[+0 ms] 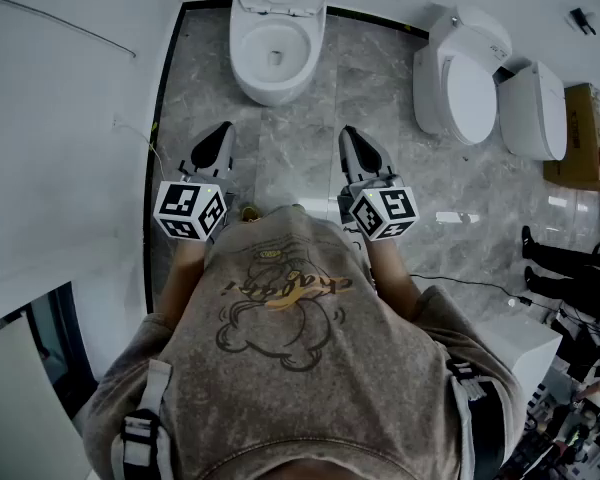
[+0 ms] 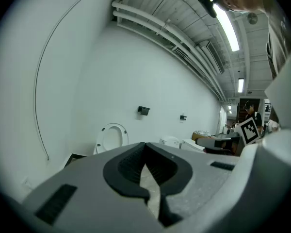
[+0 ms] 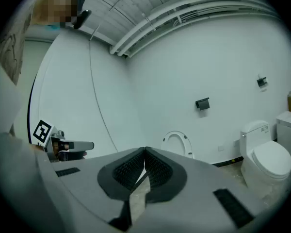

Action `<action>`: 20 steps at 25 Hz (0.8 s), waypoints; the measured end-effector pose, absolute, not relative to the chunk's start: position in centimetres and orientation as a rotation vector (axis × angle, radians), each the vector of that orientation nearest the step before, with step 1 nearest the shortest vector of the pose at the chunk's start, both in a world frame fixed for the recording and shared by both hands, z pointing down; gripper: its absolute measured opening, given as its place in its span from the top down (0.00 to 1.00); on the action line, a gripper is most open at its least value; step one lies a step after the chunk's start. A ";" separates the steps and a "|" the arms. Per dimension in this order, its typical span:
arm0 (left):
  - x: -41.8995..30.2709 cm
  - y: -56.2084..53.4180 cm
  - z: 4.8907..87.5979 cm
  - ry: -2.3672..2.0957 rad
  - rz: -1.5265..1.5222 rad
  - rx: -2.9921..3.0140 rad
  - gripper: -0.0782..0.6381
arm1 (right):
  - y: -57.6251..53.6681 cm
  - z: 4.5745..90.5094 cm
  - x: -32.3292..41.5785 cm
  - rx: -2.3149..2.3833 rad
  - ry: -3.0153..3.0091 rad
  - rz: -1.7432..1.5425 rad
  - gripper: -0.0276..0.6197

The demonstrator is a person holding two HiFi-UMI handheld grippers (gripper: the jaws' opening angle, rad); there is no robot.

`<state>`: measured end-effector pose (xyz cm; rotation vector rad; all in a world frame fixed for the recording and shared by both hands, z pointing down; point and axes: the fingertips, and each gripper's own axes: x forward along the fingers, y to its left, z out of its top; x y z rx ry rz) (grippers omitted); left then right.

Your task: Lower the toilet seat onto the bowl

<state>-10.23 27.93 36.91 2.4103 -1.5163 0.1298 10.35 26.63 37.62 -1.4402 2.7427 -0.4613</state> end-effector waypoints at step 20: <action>-6.7 21.4 39.0 -1.534 0.103 2.399 0.88 | 21.9 41.9 14.6 -1.442 2.759 -0.510 0.91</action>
